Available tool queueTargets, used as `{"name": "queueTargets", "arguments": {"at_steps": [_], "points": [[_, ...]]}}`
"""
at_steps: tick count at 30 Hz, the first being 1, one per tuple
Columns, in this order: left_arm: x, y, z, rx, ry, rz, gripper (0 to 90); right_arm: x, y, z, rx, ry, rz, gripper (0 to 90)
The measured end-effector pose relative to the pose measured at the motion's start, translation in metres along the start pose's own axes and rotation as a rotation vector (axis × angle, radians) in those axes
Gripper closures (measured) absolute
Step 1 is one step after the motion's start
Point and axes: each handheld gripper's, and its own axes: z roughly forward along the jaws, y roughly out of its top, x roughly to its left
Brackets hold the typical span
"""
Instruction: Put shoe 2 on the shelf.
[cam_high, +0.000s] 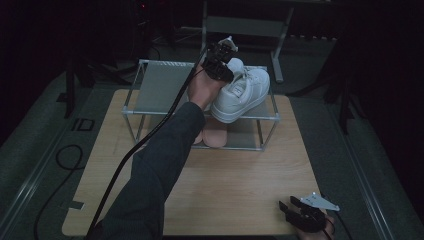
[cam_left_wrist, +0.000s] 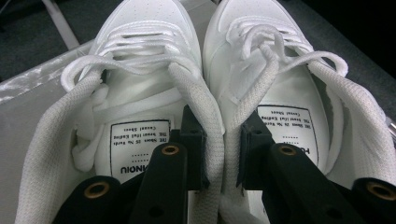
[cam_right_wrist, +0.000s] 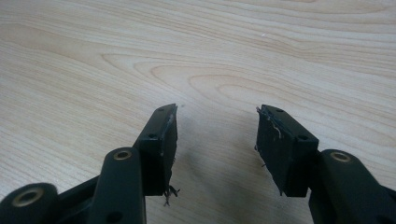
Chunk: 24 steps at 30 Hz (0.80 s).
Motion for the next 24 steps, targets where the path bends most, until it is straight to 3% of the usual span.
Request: {"name": "queueTargets", "arguments": {"at_steps": [24], "points": [[0.0078, -0.0021, 0.0020, -0.009, 0.069, -0.079, 75.9, -0.0003, 0.0000, -0.0008, -0.004, -0.001, 0.000, 47.4]]}}
